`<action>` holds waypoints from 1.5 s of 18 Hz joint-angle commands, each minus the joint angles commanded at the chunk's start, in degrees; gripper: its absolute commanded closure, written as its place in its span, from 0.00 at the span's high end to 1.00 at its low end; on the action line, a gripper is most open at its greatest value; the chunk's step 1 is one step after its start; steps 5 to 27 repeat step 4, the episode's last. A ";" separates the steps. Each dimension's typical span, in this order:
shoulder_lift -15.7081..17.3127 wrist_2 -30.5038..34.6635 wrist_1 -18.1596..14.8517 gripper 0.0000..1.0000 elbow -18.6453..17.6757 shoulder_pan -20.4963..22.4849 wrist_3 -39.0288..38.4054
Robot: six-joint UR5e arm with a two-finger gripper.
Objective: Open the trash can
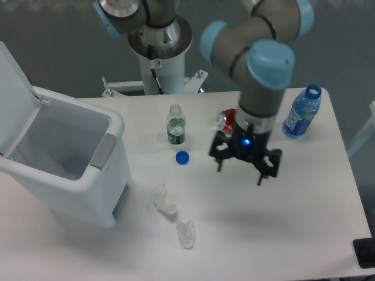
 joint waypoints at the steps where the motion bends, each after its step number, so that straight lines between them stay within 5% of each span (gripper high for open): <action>1: -1.32 0.61 0.70 1.00 0.97 0.00 0.88; 4: -4.22 5.18 2.81 1.00 2.12 -0.17 2.56; 27: -4.22 5.18 2.81 1.00 2.12 -0.17 2.56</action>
